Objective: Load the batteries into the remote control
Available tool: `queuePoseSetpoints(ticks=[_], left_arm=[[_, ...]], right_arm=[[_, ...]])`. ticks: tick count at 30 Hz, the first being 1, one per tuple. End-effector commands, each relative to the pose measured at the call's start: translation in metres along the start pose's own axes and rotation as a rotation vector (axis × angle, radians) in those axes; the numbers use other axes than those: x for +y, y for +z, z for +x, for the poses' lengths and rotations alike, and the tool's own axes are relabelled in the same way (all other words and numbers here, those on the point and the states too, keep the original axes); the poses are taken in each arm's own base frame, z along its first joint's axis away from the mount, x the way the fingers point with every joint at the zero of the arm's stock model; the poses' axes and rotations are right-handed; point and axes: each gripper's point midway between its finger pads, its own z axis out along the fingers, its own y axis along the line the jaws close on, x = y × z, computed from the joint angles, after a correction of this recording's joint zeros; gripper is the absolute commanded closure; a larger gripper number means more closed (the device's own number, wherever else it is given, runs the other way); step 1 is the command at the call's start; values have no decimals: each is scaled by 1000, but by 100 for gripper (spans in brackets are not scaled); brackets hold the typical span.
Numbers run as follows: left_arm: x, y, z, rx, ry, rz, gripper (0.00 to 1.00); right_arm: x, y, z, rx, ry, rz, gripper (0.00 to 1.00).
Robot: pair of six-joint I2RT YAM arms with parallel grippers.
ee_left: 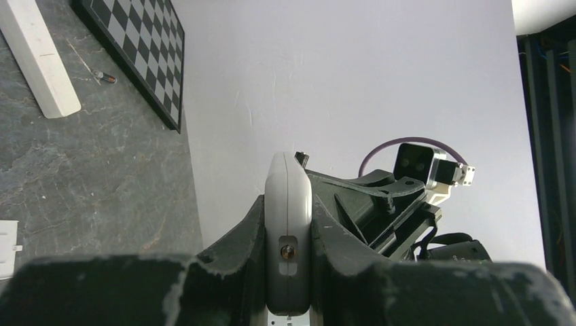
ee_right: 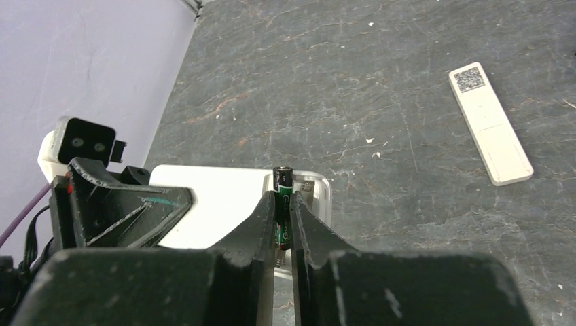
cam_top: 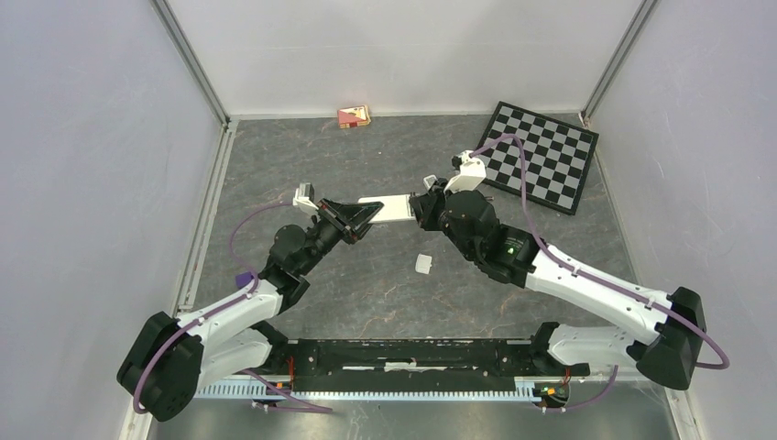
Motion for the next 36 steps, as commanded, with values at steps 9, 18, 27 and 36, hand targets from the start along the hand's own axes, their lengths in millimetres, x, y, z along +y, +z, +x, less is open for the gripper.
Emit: queuePoseSetpoints(ticks=[9, 18, 27, 36], left_arm=[[-57, -6, 1, 15, -45, 205, 98], [-57, -7, 0, 10, -45, 207, 98], [-54, -8, -1, 5, -48, 209, 98], [-49, -8, -4, -10, -35, 210, 98]], right_arm=[[2, -11, 4, 27, -25, -49, 84], [2, -11, -3, 27, -22, -19, 64], [8, -15, -21, 15, -28, -1, 56], [31, -26, -41, -10, 19, -94, 43]])
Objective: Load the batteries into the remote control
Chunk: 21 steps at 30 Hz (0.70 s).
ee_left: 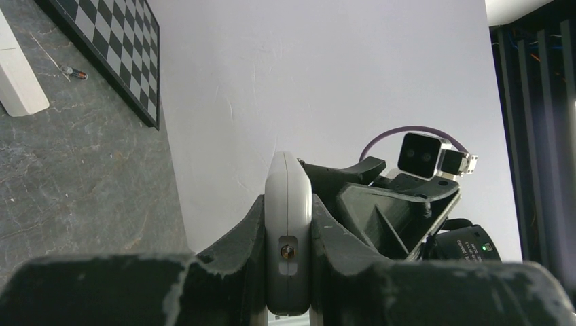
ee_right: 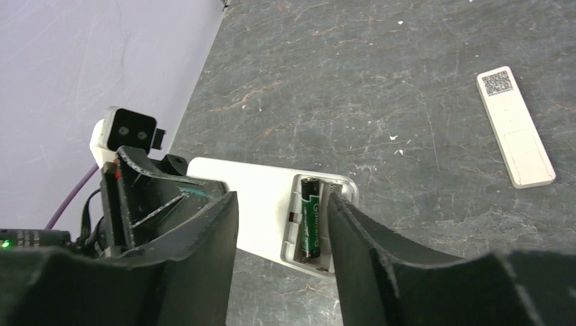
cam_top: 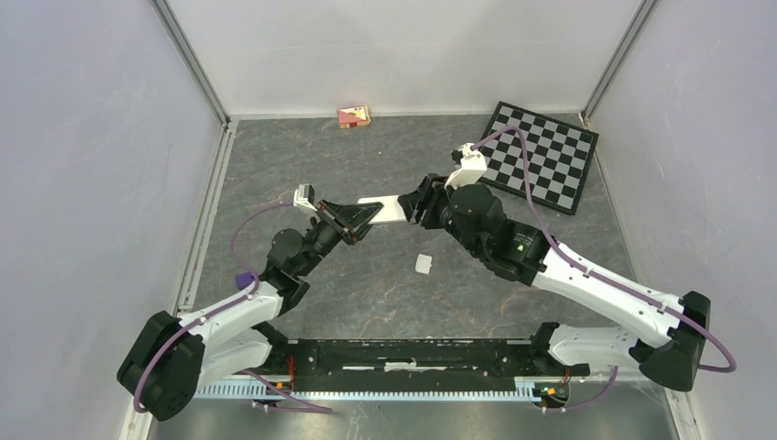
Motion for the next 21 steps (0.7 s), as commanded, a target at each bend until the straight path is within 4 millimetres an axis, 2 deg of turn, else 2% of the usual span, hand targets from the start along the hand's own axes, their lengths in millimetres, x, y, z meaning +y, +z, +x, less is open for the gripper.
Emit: queuePoseSetpoints(ticks=[1, 7, 10, 13, 16, 19, 21], left_arm=[[-38, -3, -5, -15, -19, 152, 98], [-43, -4, -7, -24, -24, 207, 98], [-49, -6, -12, -47, -24, 239, 98], [-60, -4, -14, -62, 18, 269, 98], [-66, -4, -17, -75, 36, 285, 98], [-76, -8, -21, -96, 25, 329, 98], [-84, -13, -27, -120, -6, 368, 98]], right_arm=[[16, -11, -27, -34, 20, -48, 42], [33, -25, -45, -51, 77, -112, 35], [30, -34, -53, -74, 88, -107, 16], [28, -44, -61, -117, 119, -128, 6], [25, -50, -64, -130, 169, -123, 2], [24, -49, -58, -129, 259, -133, 2], [29, -48, -54, -132, 340, -178, 2]])
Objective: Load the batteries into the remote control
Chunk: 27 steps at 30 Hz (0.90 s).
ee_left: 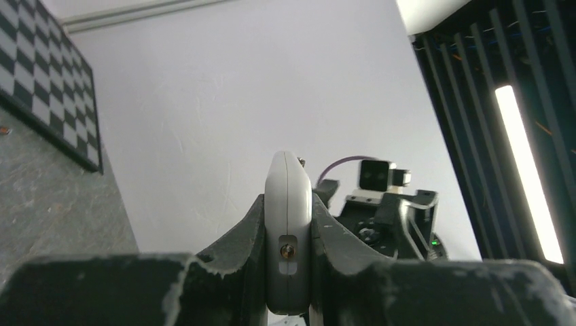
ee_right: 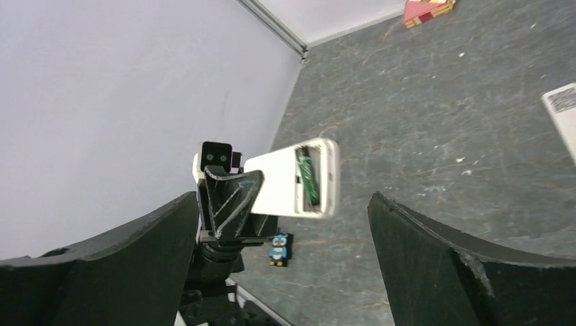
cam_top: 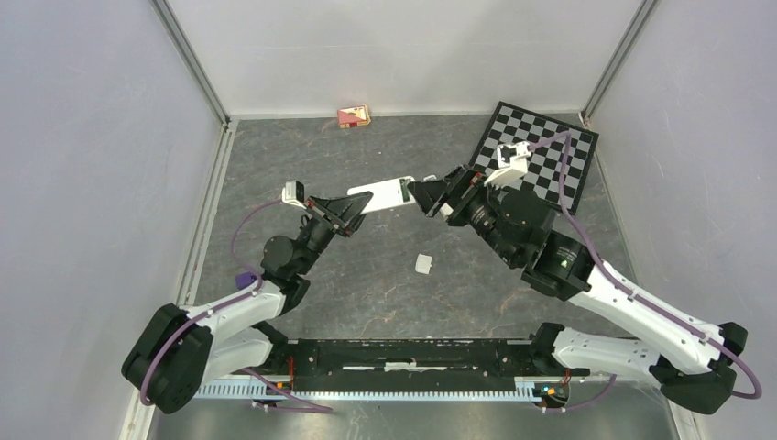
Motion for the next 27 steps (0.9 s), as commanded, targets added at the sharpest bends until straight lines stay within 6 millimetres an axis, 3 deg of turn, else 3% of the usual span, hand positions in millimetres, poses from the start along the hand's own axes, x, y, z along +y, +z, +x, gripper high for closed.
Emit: queuePoseSetpoints(ticks=[1, 7, 14, 27], left_arm=[[-57, -3, -20, -82, -20, 209, 98], [-73, -6, -21, -82, 0, 227, 98], [-77, -5, -20, -77, 43, 239, 98], [-67, -5, -18, -68, 78, 223, 98]], right_arm=[[4, 6, 7, -32, 191, -46, 2], [32, 21, 1, -33, 292, -113, 2], [39, 42, 8, -26, 376, -109, 2], [48, 54, -4, -86, 443, -125, 5]])
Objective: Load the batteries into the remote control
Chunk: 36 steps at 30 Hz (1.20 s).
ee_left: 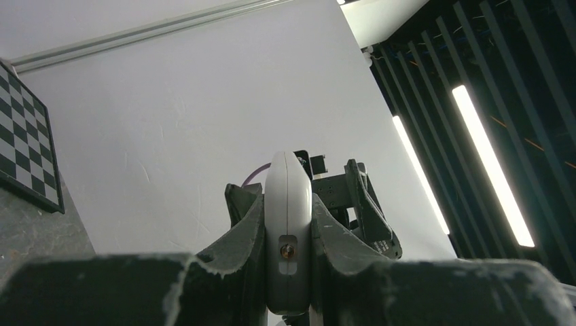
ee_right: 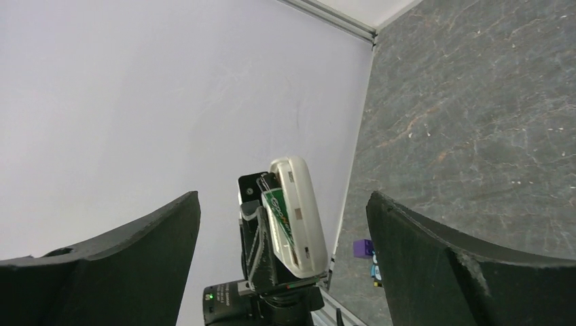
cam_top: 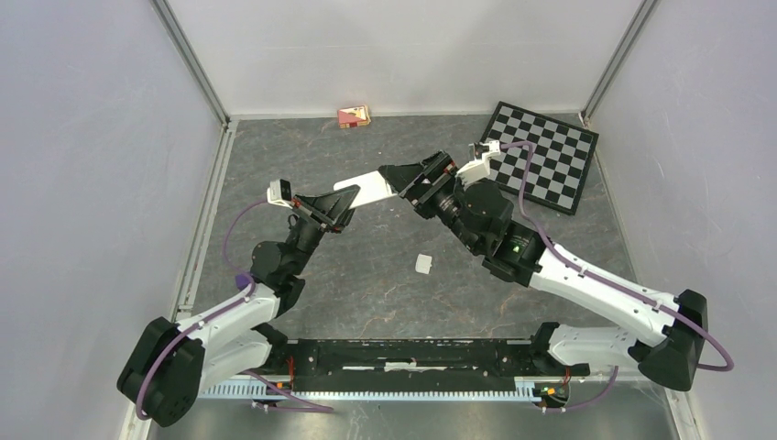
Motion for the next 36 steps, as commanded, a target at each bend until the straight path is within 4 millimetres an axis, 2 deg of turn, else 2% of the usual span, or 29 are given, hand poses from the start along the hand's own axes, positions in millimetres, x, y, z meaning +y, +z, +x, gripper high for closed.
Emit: queuePoseSetpoints(ticks=[1, 14, 28, 36], left_arm=[[-23, 4, -2, -4, 65, 89, 98], [-23, 3, 1, 8, 135, 110, 98], [-21, 0, 1, 6, 147, 107, 98], [-19, 2, -3, -10, 113, 91, 98]], right_arm=[[31, 5, -21, -67, 66, -52, 7], [36, 19, -16, -24, 118, -80, 41], [37, 22, -13, -4, 146, -104, 54], [31, 21, -7, 16, 147, -105, 65]])
